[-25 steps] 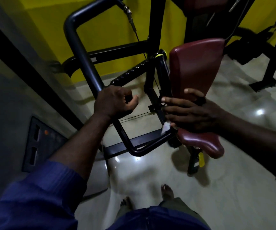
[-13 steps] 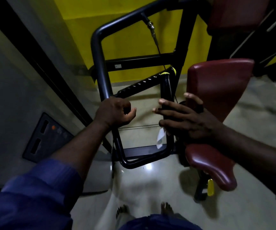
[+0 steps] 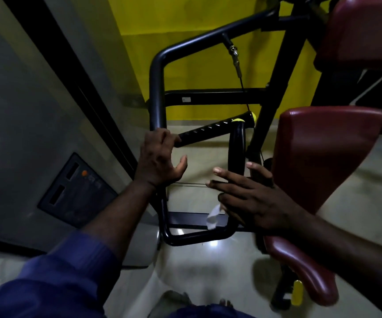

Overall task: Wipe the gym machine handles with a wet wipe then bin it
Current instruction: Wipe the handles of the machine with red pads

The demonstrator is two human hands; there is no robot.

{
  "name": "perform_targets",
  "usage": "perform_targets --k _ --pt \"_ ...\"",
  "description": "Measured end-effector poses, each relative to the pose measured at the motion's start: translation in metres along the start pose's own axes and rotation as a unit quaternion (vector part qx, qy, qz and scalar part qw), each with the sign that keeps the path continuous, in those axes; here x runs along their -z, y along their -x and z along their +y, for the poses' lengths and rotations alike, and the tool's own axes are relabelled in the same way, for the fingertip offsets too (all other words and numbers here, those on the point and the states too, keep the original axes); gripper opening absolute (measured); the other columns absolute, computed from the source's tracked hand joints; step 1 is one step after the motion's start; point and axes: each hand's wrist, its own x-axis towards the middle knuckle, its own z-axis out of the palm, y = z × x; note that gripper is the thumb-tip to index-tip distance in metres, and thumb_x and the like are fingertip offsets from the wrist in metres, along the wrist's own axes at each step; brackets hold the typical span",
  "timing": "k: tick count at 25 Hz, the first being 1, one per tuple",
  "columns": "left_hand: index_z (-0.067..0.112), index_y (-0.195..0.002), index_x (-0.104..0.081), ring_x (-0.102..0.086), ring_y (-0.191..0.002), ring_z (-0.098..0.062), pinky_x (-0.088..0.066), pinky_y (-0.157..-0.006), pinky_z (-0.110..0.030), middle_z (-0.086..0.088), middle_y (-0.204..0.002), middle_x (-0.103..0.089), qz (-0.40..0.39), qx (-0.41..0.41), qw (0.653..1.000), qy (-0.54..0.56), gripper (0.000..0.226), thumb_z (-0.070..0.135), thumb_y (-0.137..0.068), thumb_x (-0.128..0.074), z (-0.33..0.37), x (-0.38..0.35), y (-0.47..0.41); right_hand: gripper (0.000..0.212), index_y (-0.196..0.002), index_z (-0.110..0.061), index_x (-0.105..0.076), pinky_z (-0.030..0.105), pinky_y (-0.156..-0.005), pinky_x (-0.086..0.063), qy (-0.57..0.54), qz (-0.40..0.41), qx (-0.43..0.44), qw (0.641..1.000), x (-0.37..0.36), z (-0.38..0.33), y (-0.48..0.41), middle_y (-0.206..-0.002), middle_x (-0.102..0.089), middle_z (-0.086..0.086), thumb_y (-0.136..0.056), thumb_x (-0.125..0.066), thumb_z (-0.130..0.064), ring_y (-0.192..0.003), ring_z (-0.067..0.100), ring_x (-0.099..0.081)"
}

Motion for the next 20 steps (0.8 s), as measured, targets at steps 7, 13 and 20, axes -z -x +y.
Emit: perform_targets --k 7,13,20 --pt "0.016 -0.146 -0.024 -0.058 -0.117 -0.04 -0.049 -0.088 -0.041 -0.013 -0.144 -0.041 -0.139 0.403 0.899 0.099 0.103 0.039 -0.067 -0.087 0.008 0.007 -0.01 0.03 -0.112 -0.018 -0.072 0.052 -0.104 -0.042 -0.051 0.069 -0.085 0.993 0.04 0.021 -0.052 -0.143 -0.061 0.0 -0.107 -0.047 -0.034 -0.14 0.02 -0.048" --pt "0.016 -0.159 0.007 -0.061 -0.11 -0.04 -0.039 -0.075 -0.037 -0.02 -0.141 -0.042 -0.184 0.392 0.901 -0.002 0.123 0.032 -0.074 -0.08 0.018 0.001 -0.012 0.032 -0.104 -0.018 -0.074 0.035 -0.074 -0.043 -0.068 0.053 -0.126 0.988 0.043 0.074 -0.125 -0.109 -0.057 0.014 -0.098 -0.052 -0.041 -0.094 0.03 -0.049" --pt "0.024 -0.159 0.018 -0.066 -0.085 -0.037 -0.041 -0.064 -0.038 -0.024 -0.148 -0.027 -0.198 0.356 0.904 -0.132 0.126 0.038 -0.079 -0.078 0.04 -0.001 -0.012 0.022 -0.109 -0.022 -0.079 0.033 -0.073 -0.048 -0.246 -0.092 -0.04 0.964 0.039 0.135 -0.197 -0.102 -0.067 0.002 -0.098 -0.066 -0.036 -0.091 0.019 -0.064"
